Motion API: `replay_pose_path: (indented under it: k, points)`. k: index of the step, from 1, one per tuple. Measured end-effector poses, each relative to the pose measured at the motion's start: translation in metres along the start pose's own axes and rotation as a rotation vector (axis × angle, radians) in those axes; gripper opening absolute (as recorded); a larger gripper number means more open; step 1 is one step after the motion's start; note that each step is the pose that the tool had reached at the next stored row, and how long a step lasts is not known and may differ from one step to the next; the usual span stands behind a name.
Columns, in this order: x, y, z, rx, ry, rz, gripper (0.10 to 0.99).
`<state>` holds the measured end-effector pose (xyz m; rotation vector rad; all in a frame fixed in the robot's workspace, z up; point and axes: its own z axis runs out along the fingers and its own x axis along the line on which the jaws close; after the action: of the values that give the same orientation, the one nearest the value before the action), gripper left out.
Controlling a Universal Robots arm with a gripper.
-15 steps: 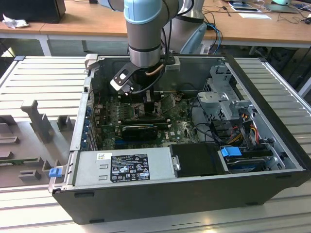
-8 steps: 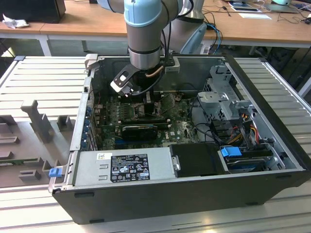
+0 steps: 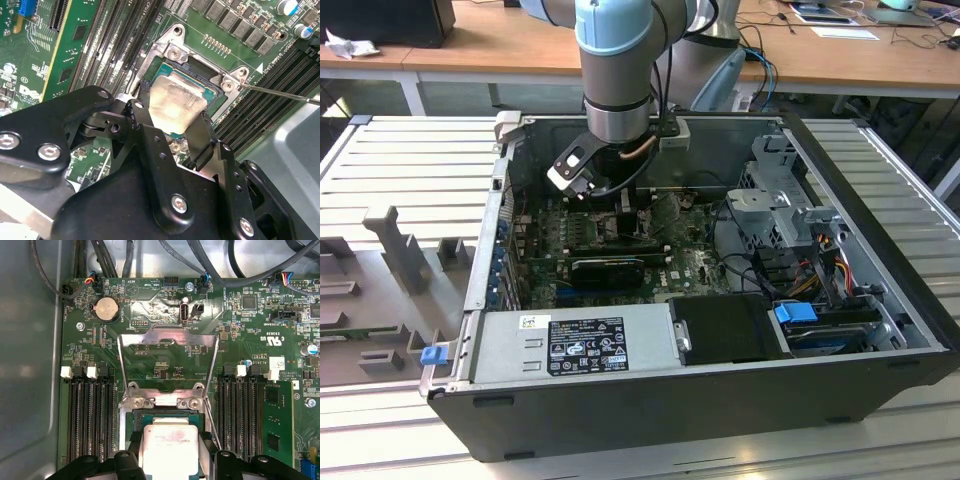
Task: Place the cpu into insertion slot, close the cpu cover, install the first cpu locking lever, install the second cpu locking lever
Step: 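Place the cpu into insertion slot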
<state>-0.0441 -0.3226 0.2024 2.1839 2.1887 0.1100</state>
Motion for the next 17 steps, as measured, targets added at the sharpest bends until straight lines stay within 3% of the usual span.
replay_pose_path:
  k: [1,3,17]
  points:
    - [0.0001,0.0001,0.0001,0.0,0.0003,0.0,0.541]
    - [0.0019,0.0013,0.0003,0.0,-0.0001,0.0,0.659]
    - [0.0055,0.0022,0.0017,0.0,0.0097,0.001,0.659]
